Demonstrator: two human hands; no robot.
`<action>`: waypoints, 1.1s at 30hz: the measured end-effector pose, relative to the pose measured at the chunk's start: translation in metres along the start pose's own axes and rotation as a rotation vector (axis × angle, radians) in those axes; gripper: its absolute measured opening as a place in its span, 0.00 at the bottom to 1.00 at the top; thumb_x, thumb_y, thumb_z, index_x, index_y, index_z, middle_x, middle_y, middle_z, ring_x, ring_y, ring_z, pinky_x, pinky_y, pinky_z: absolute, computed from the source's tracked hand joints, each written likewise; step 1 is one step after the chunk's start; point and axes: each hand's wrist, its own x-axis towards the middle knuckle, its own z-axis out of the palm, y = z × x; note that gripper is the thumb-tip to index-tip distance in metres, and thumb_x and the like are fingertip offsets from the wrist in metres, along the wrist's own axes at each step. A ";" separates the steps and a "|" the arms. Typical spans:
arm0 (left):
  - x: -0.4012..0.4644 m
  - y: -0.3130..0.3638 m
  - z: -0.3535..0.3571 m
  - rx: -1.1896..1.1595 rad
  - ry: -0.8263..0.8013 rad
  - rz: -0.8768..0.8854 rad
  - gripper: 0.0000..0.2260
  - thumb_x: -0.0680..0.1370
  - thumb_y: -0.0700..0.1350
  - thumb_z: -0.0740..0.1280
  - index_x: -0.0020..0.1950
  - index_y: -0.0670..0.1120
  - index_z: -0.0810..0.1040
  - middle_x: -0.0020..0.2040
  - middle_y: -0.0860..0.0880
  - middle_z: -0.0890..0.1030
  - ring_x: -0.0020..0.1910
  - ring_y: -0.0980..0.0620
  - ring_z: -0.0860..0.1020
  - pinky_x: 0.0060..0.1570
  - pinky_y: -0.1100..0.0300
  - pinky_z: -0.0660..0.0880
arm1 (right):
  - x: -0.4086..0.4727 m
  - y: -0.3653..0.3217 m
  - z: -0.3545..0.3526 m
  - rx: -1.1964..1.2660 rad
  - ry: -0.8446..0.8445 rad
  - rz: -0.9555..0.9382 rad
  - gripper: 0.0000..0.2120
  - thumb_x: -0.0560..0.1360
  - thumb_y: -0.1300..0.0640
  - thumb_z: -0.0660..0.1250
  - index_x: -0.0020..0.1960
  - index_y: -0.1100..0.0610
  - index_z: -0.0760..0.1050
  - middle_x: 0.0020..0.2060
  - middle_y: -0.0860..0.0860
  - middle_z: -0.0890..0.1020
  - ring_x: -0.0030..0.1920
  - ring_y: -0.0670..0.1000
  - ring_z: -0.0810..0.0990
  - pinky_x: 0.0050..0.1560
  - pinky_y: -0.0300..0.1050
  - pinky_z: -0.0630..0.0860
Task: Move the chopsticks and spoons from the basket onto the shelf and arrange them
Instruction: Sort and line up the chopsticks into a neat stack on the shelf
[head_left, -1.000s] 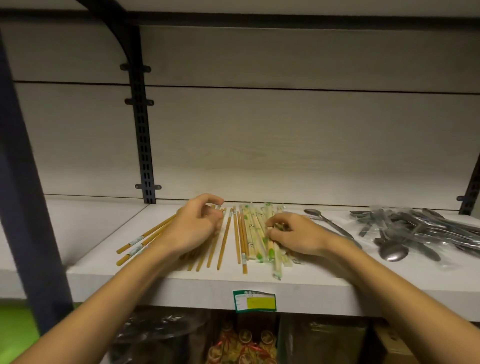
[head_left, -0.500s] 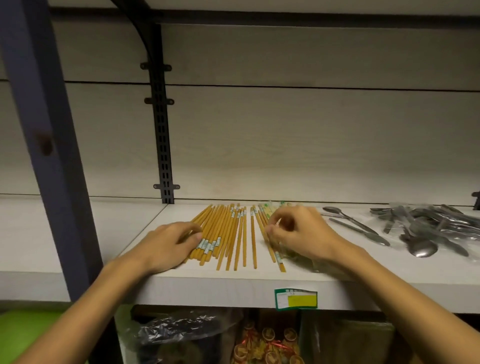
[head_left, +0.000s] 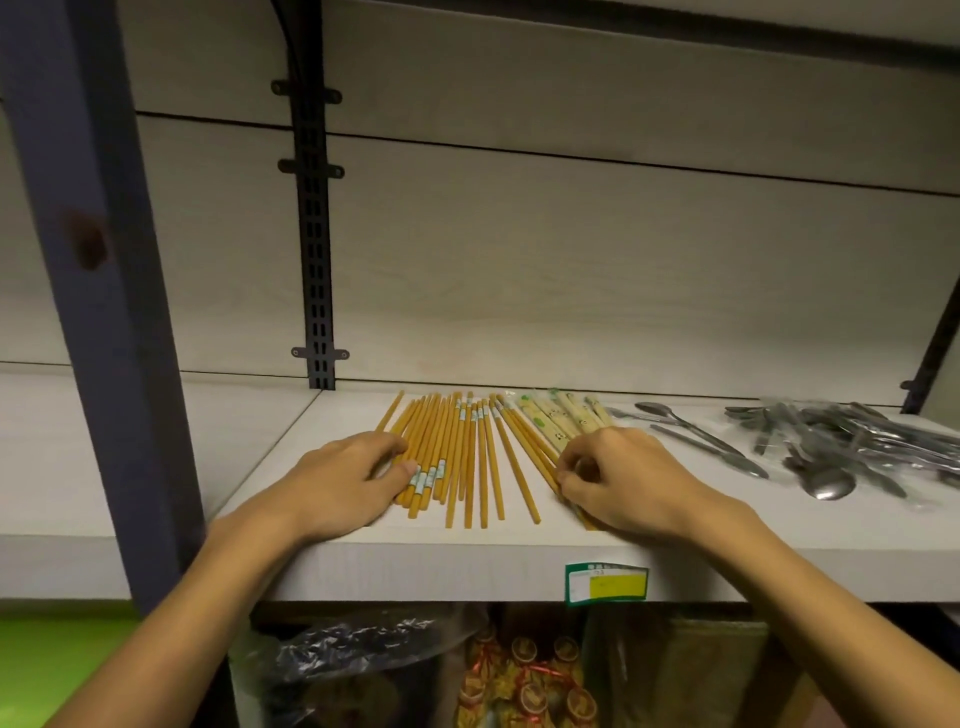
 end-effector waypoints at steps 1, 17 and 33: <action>0.000 -0.001 0.000 0.002 -0.001 0.002 0.22 0.80 0.59 0.56 0.72 0.53 0.66 0.71 0.52 0.70 0.65 0.52 0.71 0.65 0.54 0.68 | 0.000 -0.002 0.000 -0.003 -0.005 0.005 0.11 0.75 0.45 0.64 0.49 0.49 0.81 0.42 0.44 0.83 0.44 0.47 0.79 0.51 0.48 0.76; -0.003 0.003 -0.003 -0.004 -0.014 -0.017 0.22 0.81 0.58 0.56 0.72 0.52 0.67 0.69 0.51 0.72 0.63 0.52 0.72 0.63 0.53 0.70 | 0.019 -0.017 -0.004 0.033 -0.231 0.134 0.17 0.72 0.50 0.68 0.60 0.52 0.73 0.44 0.49 0.77 0.47 0.51 0.76 0.49 0.47 0.75; -0.003 -0.004 -0.004 -0.062 0.203 -0.160 0.13 0.82 0.43 0.57 0.65 0.48 0.73 0.61 0.46 0.77 0.55 0.51 0.74 0.51 0.60 0.71 | 0.003 -0.014 -0.032 0.597 0.217 -0.206 0.09 0.78 0.62 0.63 0.54 0.50 0.77 0.42 0.48 0.84 0.41 0.45 0.83 0.48 0.40 0.81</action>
